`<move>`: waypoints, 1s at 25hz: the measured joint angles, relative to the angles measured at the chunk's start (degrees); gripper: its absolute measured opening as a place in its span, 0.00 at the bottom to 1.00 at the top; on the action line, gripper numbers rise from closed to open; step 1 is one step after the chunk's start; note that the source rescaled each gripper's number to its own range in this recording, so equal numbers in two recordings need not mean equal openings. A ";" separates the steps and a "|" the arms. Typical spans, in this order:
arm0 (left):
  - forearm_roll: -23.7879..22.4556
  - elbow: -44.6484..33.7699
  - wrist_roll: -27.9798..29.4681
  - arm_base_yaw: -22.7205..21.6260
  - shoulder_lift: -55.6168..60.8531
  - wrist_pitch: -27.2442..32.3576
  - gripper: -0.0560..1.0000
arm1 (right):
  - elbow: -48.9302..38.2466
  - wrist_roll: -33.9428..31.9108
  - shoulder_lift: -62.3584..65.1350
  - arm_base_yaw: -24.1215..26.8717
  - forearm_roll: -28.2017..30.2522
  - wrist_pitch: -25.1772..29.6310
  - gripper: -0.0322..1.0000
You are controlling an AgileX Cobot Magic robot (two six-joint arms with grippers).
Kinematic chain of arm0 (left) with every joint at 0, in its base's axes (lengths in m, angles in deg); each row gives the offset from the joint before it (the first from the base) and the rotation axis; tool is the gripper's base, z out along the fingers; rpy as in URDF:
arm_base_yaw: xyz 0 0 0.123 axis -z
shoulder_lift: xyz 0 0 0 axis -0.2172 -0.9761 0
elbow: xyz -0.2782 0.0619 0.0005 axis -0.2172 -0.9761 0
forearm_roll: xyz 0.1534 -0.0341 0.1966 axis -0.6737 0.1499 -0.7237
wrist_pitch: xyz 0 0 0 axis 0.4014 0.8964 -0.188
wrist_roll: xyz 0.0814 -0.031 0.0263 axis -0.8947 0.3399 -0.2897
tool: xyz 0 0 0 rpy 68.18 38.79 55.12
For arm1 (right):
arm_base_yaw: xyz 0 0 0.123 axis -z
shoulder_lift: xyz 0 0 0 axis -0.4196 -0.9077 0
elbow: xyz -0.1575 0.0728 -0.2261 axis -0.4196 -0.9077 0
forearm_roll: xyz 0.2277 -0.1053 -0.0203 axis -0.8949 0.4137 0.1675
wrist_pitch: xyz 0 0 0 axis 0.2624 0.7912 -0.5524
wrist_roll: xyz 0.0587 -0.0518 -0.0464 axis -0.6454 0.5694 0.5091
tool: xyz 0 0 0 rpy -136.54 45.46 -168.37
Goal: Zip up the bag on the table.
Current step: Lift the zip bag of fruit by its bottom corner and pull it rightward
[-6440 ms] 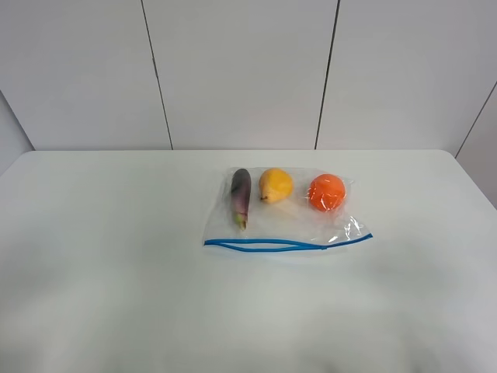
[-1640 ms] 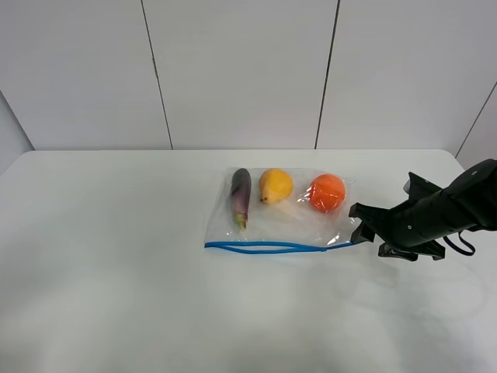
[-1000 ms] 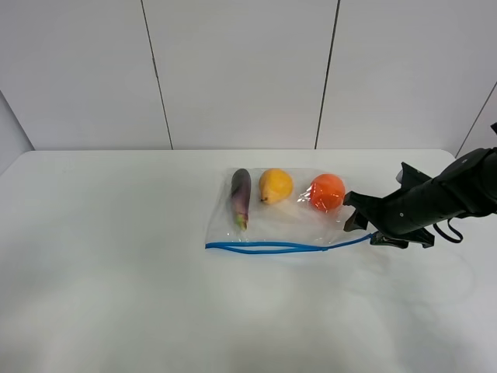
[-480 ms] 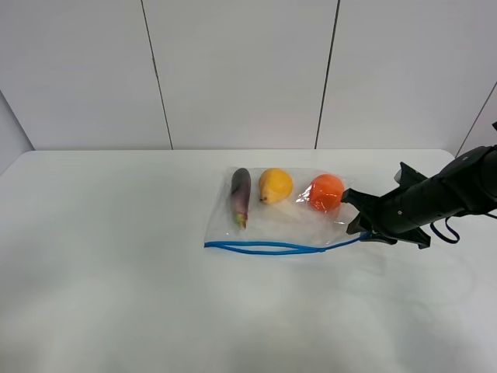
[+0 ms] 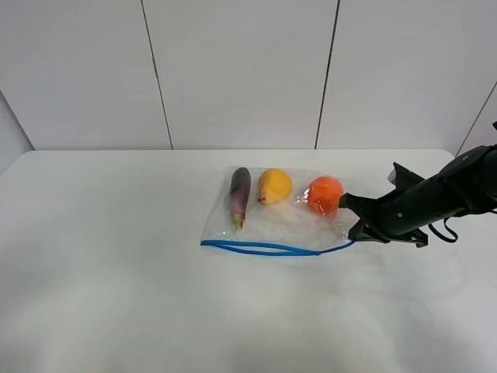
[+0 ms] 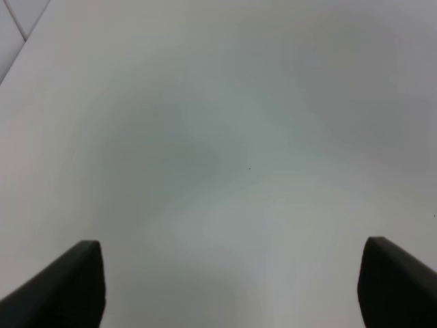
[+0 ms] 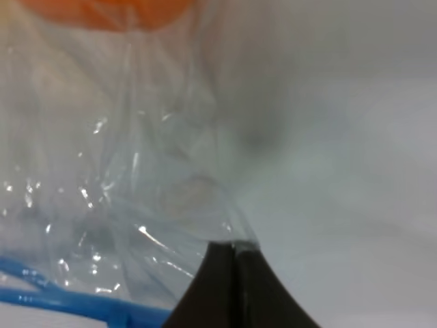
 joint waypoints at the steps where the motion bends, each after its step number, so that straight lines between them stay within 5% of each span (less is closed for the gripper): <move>1: 0.00 0.00 0.00 0.00 0.00 0.00 1.00 | 0.00 0.69 0.00 0.00 0.00 0.31 0.03; 25: 0.00 0.00 0.00 0.00 0.00 0.00 1.00 | 0.54 2.58 10.70 0.00 -0.69 2.98 0.03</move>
